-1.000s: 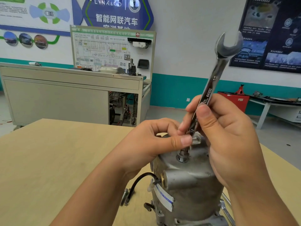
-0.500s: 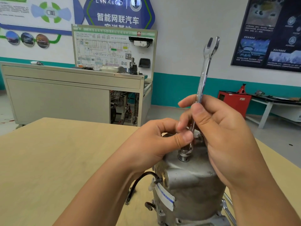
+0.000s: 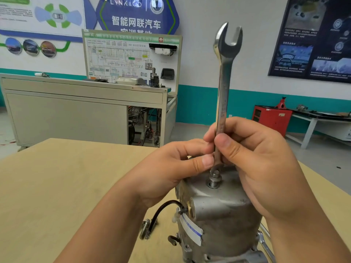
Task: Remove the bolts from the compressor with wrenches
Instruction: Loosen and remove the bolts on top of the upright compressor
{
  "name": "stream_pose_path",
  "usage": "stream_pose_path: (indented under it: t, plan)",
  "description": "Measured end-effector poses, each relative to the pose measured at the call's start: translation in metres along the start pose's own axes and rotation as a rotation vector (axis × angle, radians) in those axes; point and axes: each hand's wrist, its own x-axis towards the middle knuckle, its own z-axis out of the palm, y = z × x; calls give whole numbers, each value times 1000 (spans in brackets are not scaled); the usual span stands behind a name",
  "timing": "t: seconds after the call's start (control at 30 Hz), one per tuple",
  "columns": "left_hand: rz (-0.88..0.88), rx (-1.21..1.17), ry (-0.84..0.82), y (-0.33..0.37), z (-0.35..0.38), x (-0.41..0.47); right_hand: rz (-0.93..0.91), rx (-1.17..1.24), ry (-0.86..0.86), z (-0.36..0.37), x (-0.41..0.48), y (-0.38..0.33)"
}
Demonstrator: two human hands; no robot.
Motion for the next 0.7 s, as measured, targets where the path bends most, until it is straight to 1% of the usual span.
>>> stream_pose_path:
  t: [0.17,0.4,0.5,0.6,0.7]
  plan:
    - [26,31,65,3,6,3,25,90,-46,-1,0,-1]
    - [18,42,138,0,7,4,5,15,57,0,1,-1]
    - [14,25,110,0,7,3,-30,-18,81,1,2,0]
    - [-12,0,62,-3,2,3,-67,32,76,2,2,0]
    - [-17,-27,1,0,2,1,-35,100,76,3,2,-1]
